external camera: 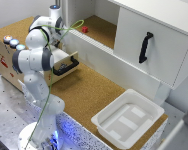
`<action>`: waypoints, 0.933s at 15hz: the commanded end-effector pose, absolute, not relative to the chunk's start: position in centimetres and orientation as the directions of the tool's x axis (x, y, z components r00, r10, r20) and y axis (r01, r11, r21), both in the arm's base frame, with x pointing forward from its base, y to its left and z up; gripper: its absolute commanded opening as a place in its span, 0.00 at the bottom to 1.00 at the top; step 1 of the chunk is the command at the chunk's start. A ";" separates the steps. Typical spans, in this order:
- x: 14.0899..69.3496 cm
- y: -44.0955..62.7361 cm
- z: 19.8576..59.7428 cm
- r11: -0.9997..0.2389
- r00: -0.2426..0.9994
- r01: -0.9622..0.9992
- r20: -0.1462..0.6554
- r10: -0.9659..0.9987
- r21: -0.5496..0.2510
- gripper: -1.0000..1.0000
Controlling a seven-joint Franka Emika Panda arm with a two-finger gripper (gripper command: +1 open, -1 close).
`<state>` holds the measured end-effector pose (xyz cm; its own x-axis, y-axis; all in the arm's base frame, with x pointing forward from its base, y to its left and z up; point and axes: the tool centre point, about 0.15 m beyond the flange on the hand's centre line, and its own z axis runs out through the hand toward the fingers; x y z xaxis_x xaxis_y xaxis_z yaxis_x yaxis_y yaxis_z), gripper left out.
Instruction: Place the purple object on the table
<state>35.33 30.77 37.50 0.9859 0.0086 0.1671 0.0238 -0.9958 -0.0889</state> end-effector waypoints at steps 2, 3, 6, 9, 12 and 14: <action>31.0 32.0 33.0 -0.986 0.979 0.092 0.195 0.064 -0.137 1.00; 30.9 32.3 32.7 -0.986 0.980 0.095 0.187 0.069 -0.134 1.00; 30.8 32.7 32.0 -0.989 0.983 0.092 0.166 0.072 -0.114 1.00; 30.9 32.9 31.5 -0.990 0.986 0.087 0.154 0.069 -0.113 1.00; 30.9 33.2 31.3 -0.990 0.988 0.087 0.139 0.071 -0.114 0.00; 30.7 33.3 31.5 -0.989 0.987 0.094 0.138 0.078 -0.113 0.00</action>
